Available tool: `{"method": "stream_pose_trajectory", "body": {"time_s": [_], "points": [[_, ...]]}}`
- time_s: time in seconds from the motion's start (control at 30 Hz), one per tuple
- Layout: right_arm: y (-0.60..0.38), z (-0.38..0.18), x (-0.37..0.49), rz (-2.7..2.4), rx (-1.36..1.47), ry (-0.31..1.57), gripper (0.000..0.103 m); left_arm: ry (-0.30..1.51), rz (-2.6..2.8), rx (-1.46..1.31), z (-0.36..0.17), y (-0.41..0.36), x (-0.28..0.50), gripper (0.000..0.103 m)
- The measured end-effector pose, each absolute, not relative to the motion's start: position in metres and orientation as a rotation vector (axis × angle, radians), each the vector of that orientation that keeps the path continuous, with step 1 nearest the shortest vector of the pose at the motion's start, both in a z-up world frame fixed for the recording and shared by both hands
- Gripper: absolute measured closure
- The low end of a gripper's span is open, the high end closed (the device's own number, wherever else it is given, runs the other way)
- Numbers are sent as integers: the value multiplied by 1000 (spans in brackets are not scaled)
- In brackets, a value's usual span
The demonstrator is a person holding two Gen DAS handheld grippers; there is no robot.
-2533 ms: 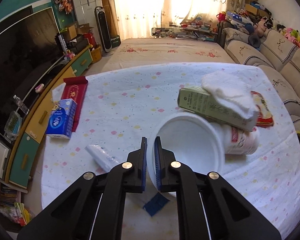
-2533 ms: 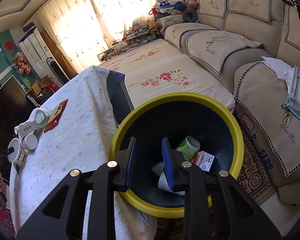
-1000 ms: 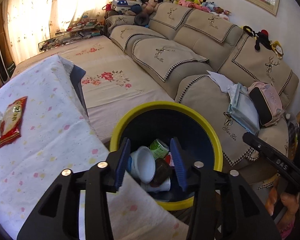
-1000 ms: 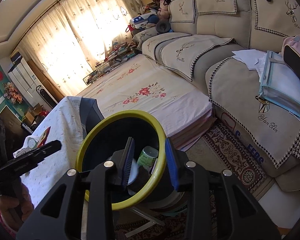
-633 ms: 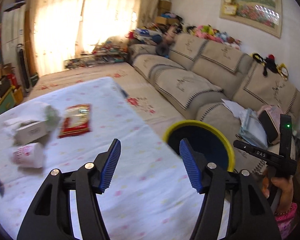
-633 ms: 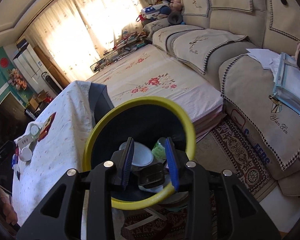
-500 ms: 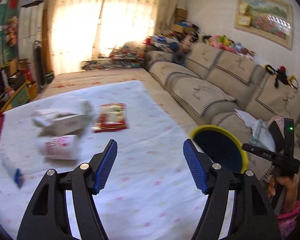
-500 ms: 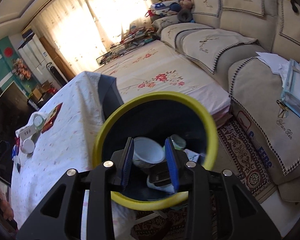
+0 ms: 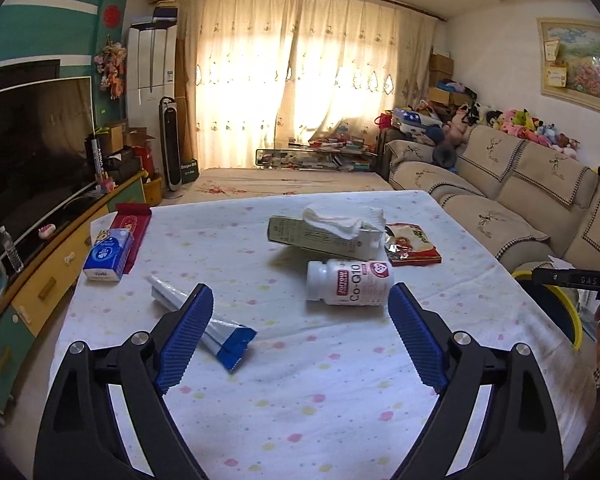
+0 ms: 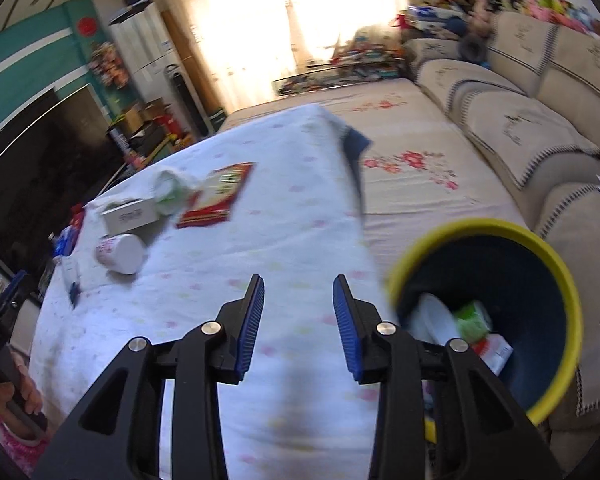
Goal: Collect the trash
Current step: 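Reach the right gripper to the white supplement bottle and close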
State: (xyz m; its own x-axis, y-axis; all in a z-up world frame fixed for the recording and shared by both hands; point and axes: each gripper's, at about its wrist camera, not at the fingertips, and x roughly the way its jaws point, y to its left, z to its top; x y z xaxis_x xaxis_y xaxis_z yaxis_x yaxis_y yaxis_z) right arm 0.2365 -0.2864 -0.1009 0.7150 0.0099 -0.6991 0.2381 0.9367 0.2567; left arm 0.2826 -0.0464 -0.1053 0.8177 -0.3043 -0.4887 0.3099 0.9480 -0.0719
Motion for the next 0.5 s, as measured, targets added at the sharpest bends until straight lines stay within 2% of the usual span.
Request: {"method": "stream_pose_trajectory", "body": {"time_s": [0.23, 0.5], "points": [[-206, -89, 292, 59, 195, 782, 60, 523, -243, -38, -112, -34, 280, 13], [-154, -104, 345, 3, 18, 817, 60, 484, -139, -121, -103, -5, 275, 12]]}}
